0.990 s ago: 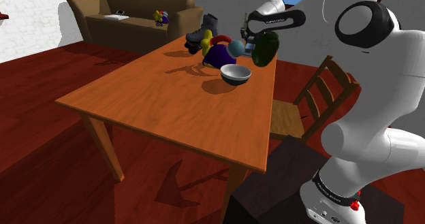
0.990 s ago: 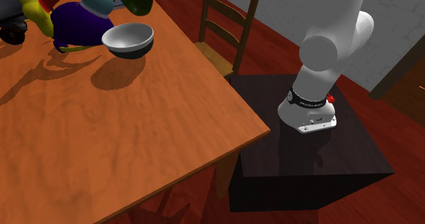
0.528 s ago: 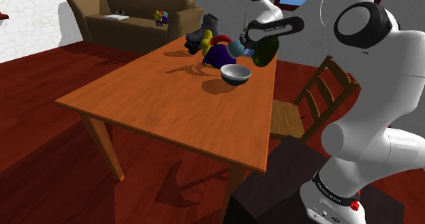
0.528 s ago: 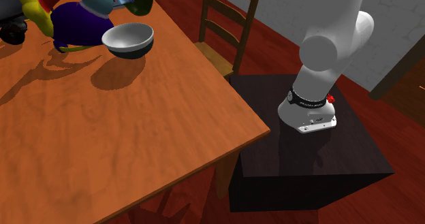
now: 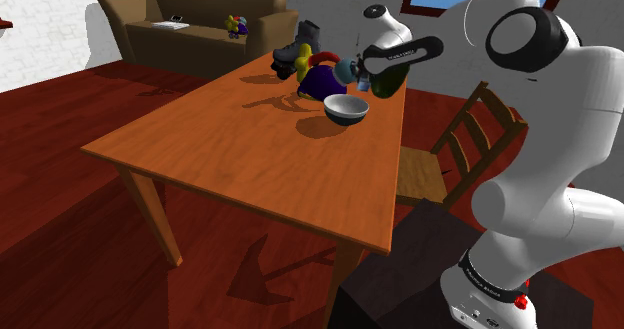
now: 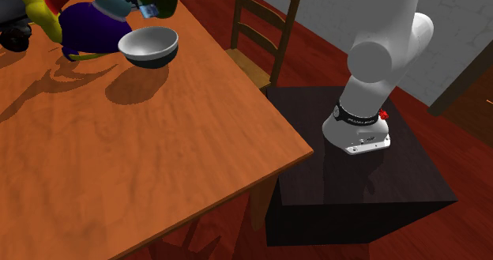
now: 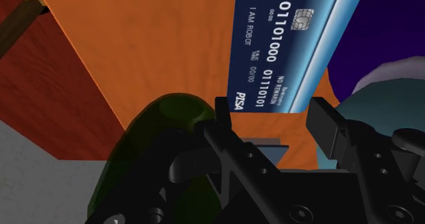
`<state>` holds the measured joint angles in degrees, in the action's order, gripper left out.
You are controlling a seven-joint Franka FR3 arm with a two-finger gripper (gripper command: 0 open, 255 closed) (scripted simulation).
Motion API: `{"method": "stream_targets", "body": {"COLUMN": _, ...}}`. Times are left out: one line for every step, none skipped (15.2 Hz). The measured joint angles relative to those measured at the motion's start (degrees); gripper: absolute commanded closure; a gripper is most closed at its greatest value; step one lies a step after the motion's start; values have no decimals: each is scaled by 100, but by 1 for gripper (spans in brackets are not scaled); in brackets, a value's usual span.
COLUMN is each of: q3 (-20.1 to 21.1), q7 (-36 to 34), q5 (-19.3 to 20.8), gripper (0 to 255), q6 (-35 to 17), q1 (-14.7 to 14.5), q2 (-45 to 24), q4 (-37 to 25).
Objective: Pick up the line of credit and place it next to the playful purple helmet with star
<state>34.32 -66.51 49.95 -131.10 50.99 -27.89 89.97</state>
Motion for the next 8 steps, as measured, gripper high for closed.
{"method": "stream_targets", "body": {"q3": -15, "q7": -43, "q5": 33, "gripper": 255, "q6": -29, "q1": -14, "q2": -18, "q4": 25}}
{"method": "stream_targets", "body": {"q3": -27, "q7": -89, "q5": 63, "gripper": 255, "q6": -81, "q1": -9, "q2": -13, "q4": 91}}
{"method": "stream_targets", "body": {"q3": -54, "q7": -139, "q5": 112, "gripper": 255, "q6": -143, "q1": -10, "q2": -41, "q4": 133}}
{"method": "stream_targets", "body": {"q3": -75, "q7": -181, "q5": 152, "gripper": 255, "q6": -189, "q1": -15, "q2": -63, "q4": 168}}
{"method": "stream_targets", "body": {"q3": -95, "q7": -225, "q5": 195, "gripper": 255, "q6": -212, "q1": -36, "q2": -88, "q4": 154}}
{"method": "stream_targets", "body": {"q3": -111, "q7": -264, "q5": 233, "gripper": 255, "q6": -270, "q1": -28, "q2": -80, "q4": 183}}
{"method": "stream_targets", "body": {"q3": -145, "q7": -322, "q5": 294, "gripper": 255, "q6": -318, "q1": -50, "q2": -142, "q4": 203}}
{"method": "stream_targets", "body": {"q3": -171, "q7": -381, "q5": 345, "gripper": 255, "q6": -352, "q1": -75, "q2": -185, "q4": 227}}
